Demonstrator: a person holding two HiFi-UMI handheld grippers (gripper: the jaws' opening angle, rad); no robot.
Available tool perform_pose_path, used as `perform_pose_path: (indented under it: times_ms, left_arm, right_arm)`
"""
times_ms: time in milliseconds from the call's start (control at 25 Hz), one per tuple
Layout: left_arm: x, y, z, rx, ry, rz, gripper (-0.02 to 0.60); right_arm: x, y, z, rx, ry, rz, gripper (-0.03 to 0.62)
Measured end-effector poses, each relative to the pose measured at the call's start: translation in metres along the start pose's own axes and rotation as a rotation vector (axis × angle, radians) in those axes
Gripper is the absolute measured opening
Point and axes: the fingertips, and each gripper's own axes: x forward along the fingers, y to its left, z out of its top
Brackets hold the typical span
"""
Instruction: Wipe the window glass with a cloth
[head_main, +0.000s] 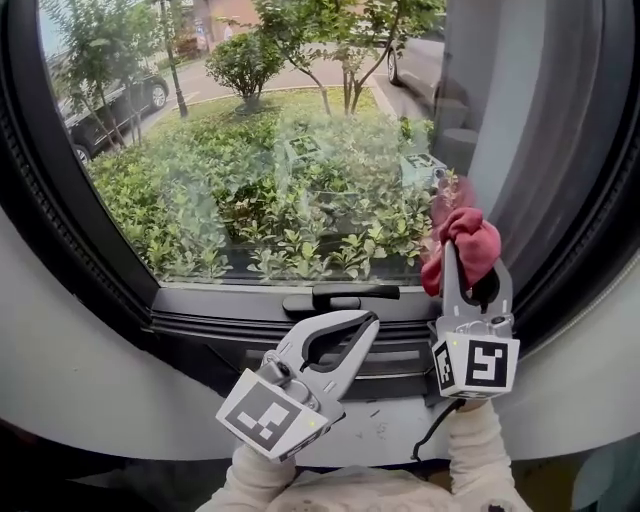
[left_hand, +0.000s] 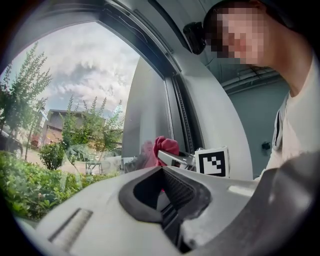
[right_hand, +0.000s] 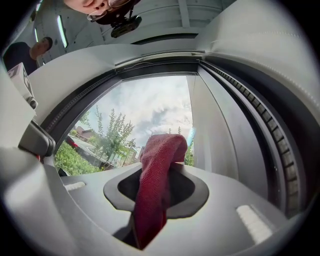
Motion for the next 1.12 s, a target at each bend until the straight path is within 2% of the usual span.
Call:
perform_pose_path:
  times_ms: [240, 600, 760, 960, 1120]
  left_arm:
    - [-0.017, 0.008, -0.002, -0.012, 0.000, 0.006, 0.002]
    - [-0.064, 0.038, -0.003, -0.035, 0.005, 0.059, 0.000]
    - [-0.087, 0.054, -0.002, -0.041, 0.004, 0.091, 0.000]
    - [-0.115, 0.069, -0.002, -0.050, 0.000, 0.123, 0.000]
    - [-0.132, 0.074, -0.003, -0.054, -0.001, 0.138, 0.000]
  right_arm:
    - [0.007, 0.023, 0.004, 0.021, 0.013, 0.013, 0.126]
    - [0.027, 0.113, 0.026, -0.027, -0.003, 0.123, 0.126]
    - [0.037, 0.149, 0.041, -0.083, -0.036, 0.124, 0.127]
    - [0.044, 0.181, 0.049, -0.052, -0.021, 0.168, 0.127]
    - [0.052, 0.216, 0.054, -0.081, -0.010, 0.224, 0.127]
